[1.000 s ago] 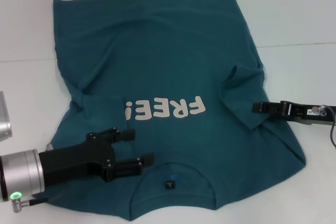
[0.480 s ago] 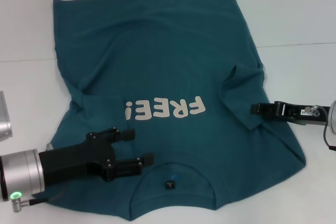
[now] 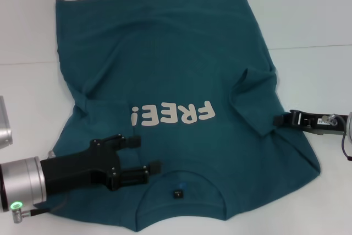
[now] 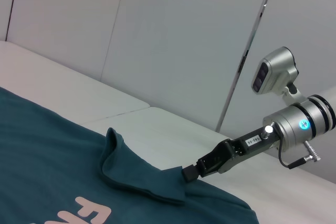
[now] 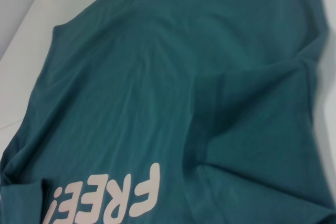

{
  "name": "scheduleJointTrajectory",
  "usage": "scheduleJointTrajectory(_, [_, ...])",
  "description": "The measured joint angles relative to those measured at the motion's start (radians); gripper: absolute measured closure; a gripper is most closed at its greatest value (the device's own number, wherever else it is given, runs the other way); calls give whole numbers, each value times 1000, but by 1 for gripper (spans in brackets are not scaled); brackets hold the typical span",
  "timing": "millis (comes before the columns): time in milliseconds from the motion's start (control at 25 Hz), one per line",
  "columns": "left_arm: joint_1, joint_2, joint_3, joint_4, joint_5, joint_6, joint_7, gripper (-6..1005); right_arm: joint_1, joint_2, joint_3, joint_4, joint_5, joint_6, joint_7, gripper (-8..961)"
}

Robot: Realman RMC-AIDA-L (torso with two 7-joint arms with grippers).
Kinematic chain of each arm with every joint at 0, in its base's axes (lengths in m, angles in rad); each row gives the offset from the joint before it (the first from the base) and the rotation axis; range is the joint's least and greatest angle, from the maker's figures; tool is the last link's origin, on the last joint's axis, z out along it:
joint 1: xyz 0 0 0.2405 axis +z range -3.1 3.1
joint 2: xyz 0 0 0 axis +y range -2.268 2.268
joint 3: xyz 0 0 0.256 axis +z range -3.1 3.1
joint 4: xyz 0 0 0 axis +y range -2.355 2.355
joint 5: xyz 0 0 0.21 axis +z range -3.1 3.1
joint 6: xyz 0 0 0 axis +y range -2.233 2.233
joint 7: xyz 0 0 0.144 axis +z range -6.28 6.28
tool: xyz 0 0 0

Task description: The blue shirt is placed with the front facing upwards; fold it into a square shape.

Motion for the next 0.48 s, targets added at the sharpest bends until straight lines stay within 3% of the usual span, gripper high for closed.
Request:
scheduleJointTrajectory(240, [0,0,0,1,0,0,-2,122,-9,-19,2,-3,4,-23,7,920])
scheduleJointTrajectory(480, [-3,0,0,1,0,0,-1,121,-18,-21,15,-2,4,-23,10,878])
